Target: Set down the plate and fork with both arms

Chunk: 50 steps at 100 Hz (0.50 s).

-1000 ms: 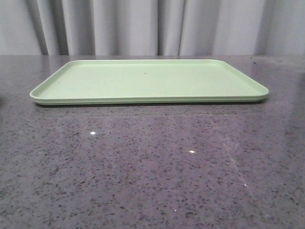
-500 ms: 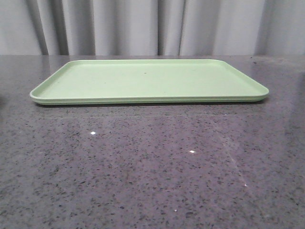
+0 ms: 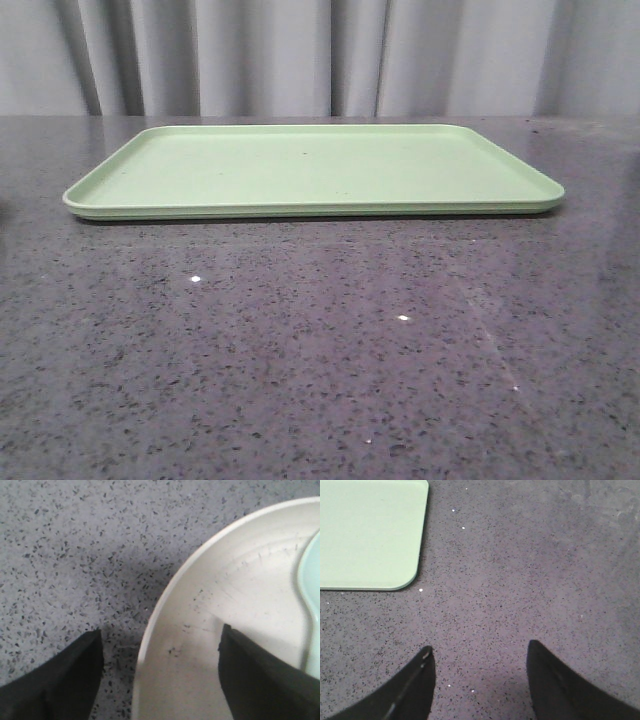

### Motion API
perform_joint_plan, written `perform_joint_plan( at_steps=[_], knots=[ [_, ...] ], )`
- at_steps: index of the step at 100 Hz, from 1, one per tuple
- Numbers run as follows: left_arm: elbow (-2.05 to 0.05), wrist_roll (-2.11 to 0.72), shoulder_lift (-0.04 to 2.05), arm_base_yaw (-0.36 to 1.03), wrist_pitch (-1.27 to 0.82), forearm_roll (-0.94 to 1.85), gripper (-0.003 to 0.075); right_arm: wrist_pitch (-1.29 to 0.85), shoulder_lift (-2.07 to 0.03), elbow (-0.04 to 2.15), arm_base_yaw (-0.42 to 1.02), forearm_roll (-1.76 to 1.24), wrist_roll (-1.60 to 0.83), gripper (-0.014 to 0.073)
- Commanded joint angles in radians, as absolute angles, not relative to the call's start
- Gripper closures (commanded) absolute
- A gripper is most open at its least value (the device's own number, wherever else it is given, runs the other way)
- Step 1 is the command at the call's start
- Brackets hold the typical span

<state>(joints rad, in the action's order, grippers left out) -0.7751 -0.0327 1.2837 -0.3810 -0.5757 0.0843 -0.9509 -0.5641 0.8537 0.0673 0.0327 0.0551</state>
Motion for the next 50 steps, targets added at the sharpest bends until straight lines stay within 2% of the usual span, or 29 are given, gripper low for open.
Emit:
perform_joint_plan(
  at_steps=[1,22,36,40,50],
  knots=[
    [-0.802,-0.032,1.264,-0.385,-0.549,0.096,0.0365,-0.879,-0.579,0.887,0.061,0.042,0.042,0.0171],
    [-0.802,-0.032,1.264,-0.385,-0.556,0.104,0.0594,-0.879,-0.579,0.887,0.061,0.042,0.042,0.0171],
    [-0.802,-0.032,1.264,-0.385,-0.559,0.106,0.0713,-0.883,-0.579,0.887,0.061,0.041,0.042,0.0171],
    [-0.802,-0.032,1.264,-0.385,-0.559,0.105,0.0741,-0.884,-0.579,0.887,0.061,0.041,0.042,0.0171],
    [-0.802,-0.032,1.264,-0.385,-0.559,0.105,0.0741,-0.884,-0.579,0.887,0.061,0.041,0.042,0.0171]
  ],
)
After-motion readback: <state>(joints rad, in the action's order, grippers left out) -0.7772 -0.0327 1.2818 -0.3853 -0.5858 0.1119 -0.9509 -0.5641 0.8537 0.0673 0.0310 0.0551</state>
